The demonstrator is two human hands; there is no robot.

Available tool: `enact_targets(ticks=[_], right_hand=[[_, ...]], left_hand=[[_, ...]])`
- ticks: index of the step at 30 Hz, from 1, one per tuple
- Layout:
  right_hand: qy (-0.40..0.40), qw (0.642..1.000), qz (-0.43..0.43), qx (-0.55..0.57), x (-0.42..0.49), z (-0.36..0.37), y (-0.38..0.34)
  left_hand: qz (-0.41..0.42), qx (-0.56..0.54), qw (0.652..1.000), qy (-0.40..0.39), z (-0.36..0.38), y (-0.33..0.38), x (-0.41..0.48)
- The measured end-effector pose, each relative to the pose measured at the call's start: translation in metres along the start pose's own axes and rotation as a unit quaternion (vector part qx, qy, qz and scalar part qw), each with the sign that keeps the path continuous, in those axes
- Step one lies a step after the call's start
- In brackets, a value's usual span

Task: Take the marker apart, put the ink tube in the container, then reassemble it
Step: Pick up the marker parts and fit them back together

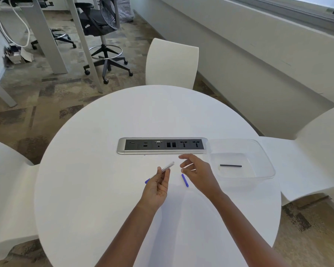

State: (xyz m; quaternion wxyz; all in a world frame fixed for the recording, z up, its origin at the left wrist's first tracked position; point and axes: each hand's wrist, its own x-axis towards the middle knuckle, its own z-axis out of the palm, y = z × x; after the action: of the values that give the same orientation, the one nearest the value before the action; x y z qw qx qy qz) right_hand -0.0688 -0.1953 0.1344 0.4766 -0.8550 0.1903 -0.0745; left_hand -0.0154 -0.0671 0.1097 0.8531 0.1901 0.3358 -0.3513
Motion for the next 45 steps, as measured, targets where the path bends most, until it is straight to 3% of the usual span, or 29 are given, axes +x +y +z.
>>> enact_targets(ticks=[5, 13, 20, 25, 34, 45], right_hand=[[0.04, 0.996, 0.068, -0.051, 0.006, 0.009, 0.028], [-0.01, 0.965, 0.171, -0.2, 0.003, 0.033, 0.074], [0.009, 0.962, 0.146, -0.229, 0.006, 0.041, 0.075], [0.056, 0.98, 0.157, -0.105, 0.001, 0.037, 0.065], [0.111, 0.992, 0.048, 0.019, -0.017, 0.01, 0.015], [0.111, 0.992, -0.037, -0.046, -0.027, 0.008, 0.001]], left_hand=[[0.007, 0.007, 1.0, 0.002, -0.002, 0.006, 0.003], [0.022, 0.01, 1.0, 0.003, -0.009, 0.012, 0.006], [0.02, 0.01, 1.0, 0.006, -0.012, 0.02, 0.006], [0.028, 0.016, 0.999, 0.014, -0.014, 0.021, 0.004], [0.033, 0.025, 0.999, 0.019, -0.012, 0.02, 0.004], [0.021, 0.022, 0.999, 0.018, -0.013, 0.012, 0.003]])
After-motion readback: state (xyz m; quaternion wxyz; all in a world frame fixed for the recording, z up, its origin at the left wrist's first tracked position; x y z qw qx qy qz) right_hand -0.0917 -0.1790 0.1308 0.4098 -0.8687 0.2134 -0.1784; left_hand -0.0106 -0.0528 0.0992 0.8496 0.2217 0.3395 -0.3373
